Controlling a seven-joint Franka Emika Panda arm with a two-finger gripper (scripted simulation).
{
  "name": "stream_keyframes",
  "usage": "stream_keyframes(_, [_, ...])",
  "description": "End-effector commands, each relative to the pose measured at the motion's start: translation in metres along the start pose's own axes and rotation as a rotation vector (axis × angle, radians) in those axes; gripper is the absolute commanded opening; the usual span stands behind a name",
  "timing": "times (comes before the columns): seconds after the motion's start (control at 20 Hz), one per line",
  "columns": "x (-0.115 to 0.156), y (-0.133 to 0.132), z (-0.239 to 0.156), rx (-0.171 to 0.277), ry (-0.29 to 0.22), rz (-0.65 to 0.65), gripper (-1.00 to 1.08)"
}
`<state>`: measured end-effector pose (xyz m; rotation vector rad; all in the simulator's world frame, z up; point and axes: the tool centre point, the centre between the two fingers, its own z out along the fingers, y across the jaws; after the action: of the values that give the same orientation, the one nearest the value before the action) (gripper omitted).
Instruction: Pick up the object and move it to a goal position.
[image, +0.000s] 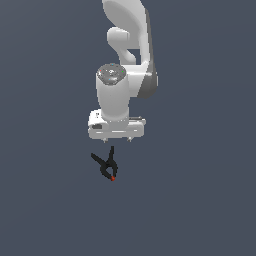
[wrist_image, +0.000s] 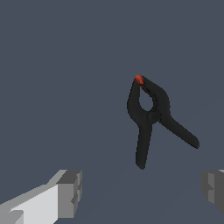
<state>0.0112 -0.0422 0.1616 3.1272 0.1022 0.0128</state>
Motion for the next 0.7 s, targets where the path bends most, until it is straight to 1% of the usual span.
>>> stream_keyframes(0.0, [0.005,0.006,0.009,0.0,-0.002,-0.037,1.0])
stream_keyframes(0.65, [0.031,0.044,0.071,0.008,-0.006,-0.283,1.0])
